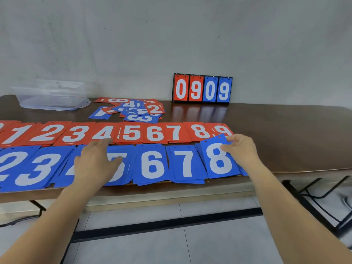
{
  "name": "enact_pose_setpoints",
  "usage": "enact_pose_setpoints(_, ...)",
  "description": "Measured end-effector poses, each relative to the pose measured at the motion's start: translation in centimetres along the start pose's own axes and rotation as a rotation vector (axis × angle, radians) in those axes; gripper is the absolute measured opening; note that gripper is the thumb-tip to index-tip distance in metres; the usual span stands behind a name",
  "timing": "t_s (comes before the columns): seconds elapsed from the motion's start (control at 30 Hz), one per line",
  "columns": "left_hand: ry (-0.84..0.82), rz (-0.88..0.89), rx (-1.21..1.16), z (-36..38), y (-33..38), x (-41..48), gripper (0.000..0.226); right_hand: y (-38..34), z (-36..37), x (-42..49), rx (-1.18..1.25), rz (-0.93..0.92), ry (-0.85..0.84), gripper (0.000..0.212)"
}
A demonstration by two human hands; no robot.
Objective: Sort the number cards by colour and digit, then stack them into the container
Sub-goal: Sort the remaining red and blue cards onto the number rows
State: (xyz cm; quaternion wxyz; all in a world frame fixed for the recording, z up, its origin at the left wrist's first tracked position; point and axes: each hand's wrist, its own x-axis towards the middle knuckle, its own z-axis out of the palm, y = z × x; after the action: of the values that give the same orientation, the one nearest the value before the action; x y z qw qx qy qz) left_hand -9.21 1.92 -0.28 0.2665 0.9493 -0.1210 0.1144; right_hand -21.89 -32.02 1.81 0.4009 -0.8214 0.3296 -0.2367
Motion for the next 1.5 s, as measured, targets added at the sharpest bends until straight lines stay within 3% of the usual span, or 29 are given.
enact_pose_setpoints(0.13,-0.021,0.025,-0.022,1.0,1.8,-0.2,0.066,0.9,0.8,-0.1,-0.299,-0.069,0.031,0.039)
enact_pose_setpoints(0.27,-0.046,0.031,-0.057,1.5,2.4,-0.4,0.066,1.2,1.4,-0.5,-0.421,-0.142,0.092,0.036)
enact_pose_setpoints(0.57,-0.084,0.055,-0.095,1.4,2.9,1.3,0.065,-1.3,2.8,1.2,-0.336,-0.196,0.038,0.018)
enact_pose_setpoints(1.07,-0.138,0.065,-0.042,1.0,1.4,15.3,0.057,-12.0,12.0,8.1,-0.342,-0.313,-0.054,0.021)
enact_pose_setpoints(1.27,-0.170,0.050,-0.096,2.7,0.4,21.9,0.055,-14.4,16.9,12.5,-0.378,-0.235,-0.109,0.021)
enact_pose_setpoints(1.5,-0.241,0.097,-0.140,7.0,1.6,28.6,0.060,-14.8,22.2,17.3,-0.364,-0.112,-0.119,0.038)
